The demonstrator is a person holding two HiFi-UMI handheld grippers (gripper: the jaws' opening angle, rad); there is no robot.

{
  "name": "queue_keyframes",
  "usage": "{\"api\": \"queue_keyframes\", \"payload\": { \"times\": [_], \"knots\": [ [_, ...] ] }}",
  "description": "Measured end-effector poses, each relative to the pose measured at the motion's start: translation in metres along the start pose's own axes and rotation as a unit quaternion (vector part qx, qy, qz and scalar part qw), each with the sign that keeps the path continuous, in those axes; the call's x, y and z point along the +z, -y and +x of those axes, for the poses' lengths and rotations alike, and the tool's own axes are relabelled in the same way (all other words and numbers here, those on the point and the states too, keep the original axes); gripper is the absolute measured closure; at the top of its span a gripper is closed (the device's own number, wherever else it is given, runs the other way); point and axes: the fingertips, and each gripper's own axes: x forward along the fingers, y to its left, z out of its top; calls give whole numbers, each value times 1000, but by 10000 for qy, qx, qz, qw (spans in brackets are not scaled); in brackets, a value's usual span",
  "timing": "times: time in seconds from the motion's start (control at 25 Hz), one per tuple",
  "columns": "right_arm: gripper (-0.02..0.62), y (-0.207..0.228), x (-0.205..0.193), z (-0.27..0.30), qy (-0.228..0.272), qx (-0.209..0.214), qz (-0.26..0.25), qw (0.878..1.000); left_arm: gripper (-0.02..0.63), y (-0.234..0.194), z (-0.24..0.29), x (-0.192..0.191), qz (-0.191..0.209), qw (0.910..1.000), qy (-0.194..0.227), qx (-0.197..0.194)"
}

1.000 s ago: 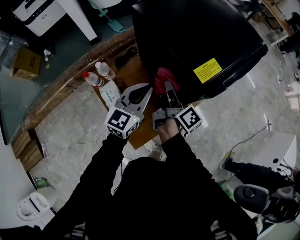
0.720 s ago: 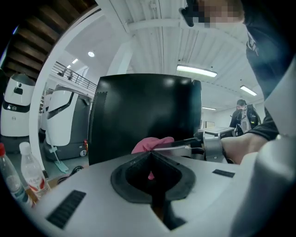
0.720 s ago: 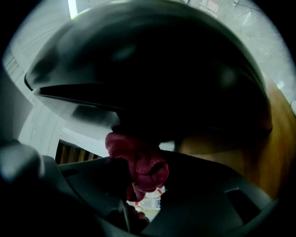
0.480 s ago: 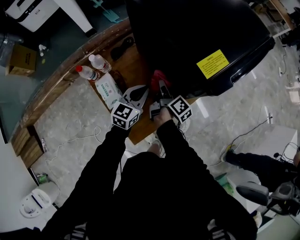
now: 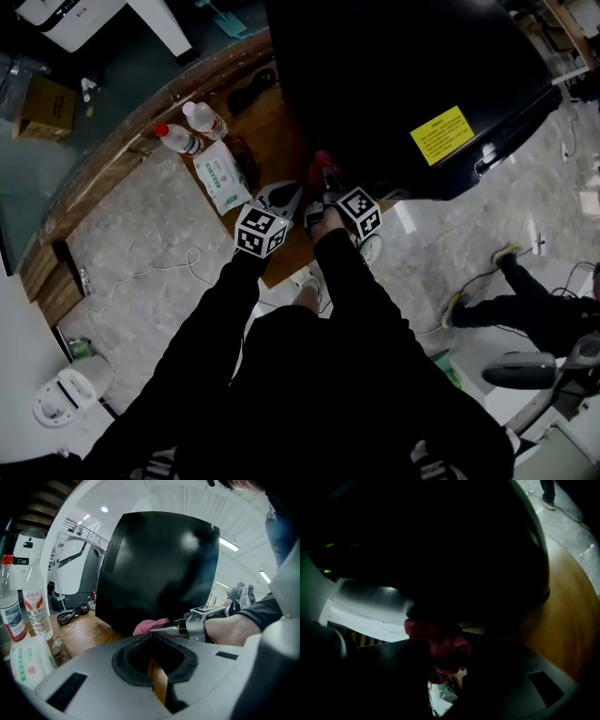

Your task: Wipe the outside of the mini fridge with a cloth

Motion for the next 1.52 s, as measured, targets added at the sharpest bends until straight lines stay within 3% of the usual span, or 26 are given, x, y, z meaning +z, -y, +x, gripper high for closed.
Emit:
{"api": "queue_keyframes", "payload": {
  "times": [0.16, 0.4, 0.52, 0.64, 0.92, 1.08, 1.4, 1.52],
  "knots": [
    [442, 16, -9, -1, -379, -13, -422, 9984, 600, 6, -9, -6, -57, 10000, 62, 38],
    [442, -41, -37, -53, -1288, 916, -1591, 9745, 600, 7, -41, 33, -218, 9968, 689, 339],
    [442, -71, -63, -108, -1827, 1422, -2186, 9479, 600, 27, -69, 53, -172, 9949, 912, 384],
    [442, -103, -56, -175, -2029, 1882, -2925, 9153, 600, 70, -96, 81, -13, 9930, 1134, 323],
    [442, -181, 58, -269, -1314, 2495, -4765, 8327, 600, 183, -118, 163, 475, 9822, 1807, 173],
    [439, -214, 99, -294, -1060, 2687, -5618, 7752, 600, 231, -104, 185, 725, 9776, 1961, 252],
    [434, -252, 149, -292, -952, 3010, -6064, 7298, 600, 290, -69, 212, 931, 9690, 2167, 729],
    [434, -251, 151, -284, -1103, 3073, -6042, 7268, 600, 296, -64, 215, 844, 9647, 2261, 1057]
  ]
}}
